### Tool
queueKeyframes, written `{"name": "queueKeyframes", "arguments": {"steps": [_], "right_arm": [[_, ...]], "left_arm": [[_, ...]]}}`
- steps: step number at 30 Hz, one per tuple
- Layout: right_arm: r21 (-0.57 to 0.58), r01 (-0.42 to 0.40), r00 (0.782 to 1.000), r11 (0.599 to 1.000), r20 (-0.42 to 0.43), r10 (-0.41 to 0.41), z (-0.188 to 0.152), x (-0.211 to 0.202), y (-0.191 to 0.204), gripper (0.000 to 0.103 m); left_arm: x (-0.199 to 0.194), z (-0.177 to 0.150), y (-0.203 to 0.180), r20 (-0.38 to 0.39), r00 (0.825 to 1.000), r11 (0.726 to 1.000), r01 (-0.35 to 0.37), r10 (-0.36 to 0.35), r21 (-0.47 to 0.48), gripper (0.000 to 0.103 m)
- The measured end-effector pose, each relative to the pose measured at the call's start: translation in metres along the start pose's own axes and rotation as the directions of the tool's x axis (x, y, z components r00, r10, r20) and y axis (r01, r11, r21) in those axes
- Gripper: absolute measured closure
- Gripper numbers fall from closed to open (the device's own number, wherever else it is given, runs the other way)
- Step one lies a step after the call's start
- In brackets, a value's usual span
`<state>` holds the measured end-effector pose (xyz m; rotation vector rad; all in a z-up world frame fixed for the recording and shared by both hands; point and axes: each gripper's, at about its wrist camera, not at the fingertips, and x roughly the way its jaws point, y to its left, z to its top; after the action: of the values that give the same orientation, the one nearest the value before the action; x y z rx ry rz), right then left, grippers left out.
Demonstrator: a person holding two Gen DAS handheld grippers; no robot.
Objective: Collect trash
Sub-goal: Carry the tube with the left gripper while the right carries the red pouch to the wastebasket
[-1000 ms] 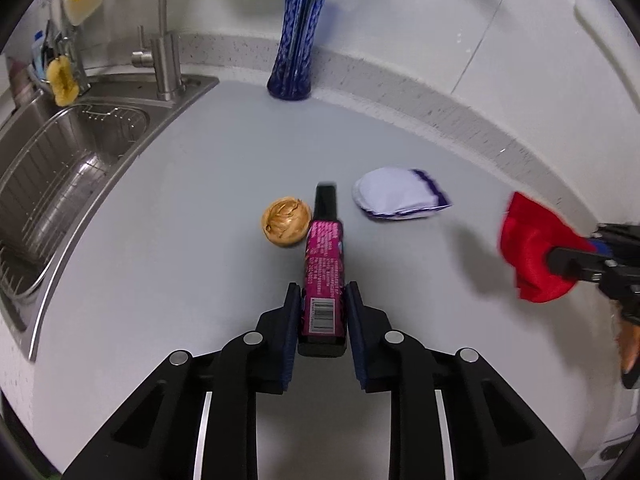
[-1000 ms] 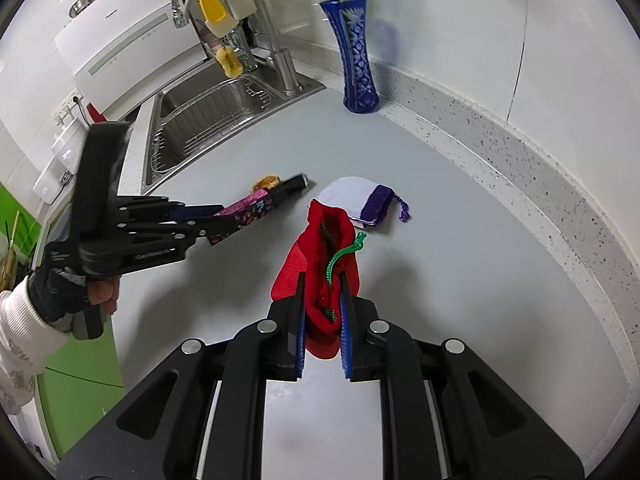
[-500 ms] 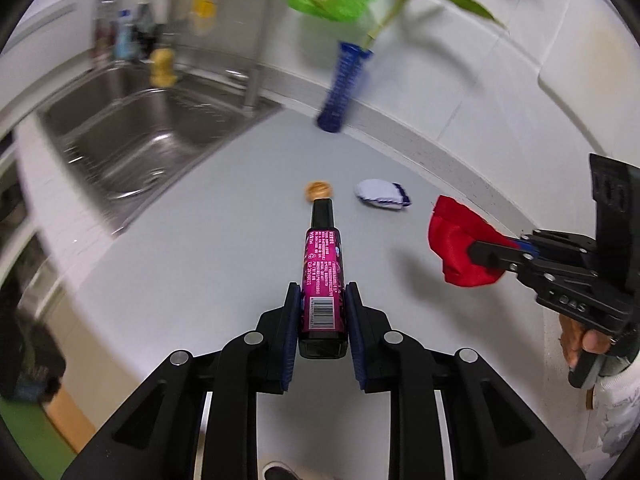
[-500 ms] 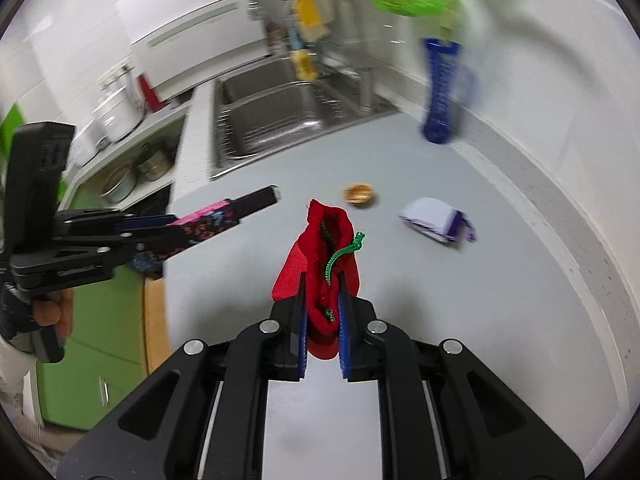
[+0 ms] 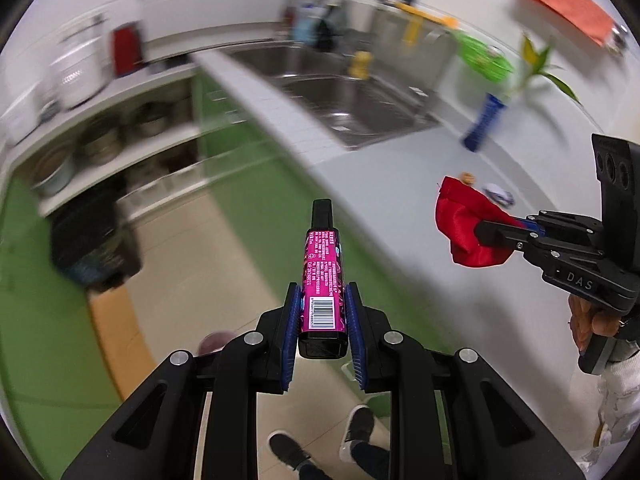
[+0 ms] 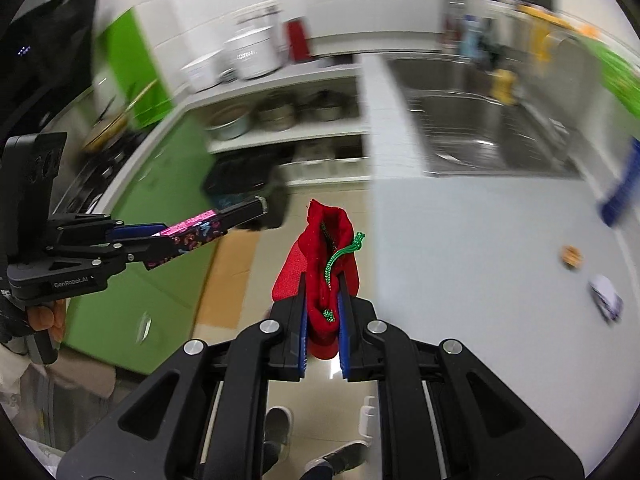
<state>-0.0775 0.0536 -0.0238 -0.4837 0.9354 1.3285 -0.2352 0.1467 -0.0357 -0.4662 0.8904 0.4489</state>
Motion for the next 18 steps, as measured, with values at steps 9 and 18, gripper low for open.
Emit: {"name": "queueKeyframes", "arguments": {"steps": [9,18], "right_arm": [[-0.116,-0.106,0.990,0.988,-0.101,0.094,0.019,0.096,0.102,0.092],[-0.159,-0.112,0.972,0.981,-0.222,0.075,-0.034,0.263,0.114,0.092]], "left_arm": [[0.005,-0.043,0.091,-0.026,0.994,0.983,-0.104,0.102,-0.151,0.080],[0.139,-0.118,0.179,-0.102,0.981,0.956,-0.187,0.168,-0.227,0.080]]}}
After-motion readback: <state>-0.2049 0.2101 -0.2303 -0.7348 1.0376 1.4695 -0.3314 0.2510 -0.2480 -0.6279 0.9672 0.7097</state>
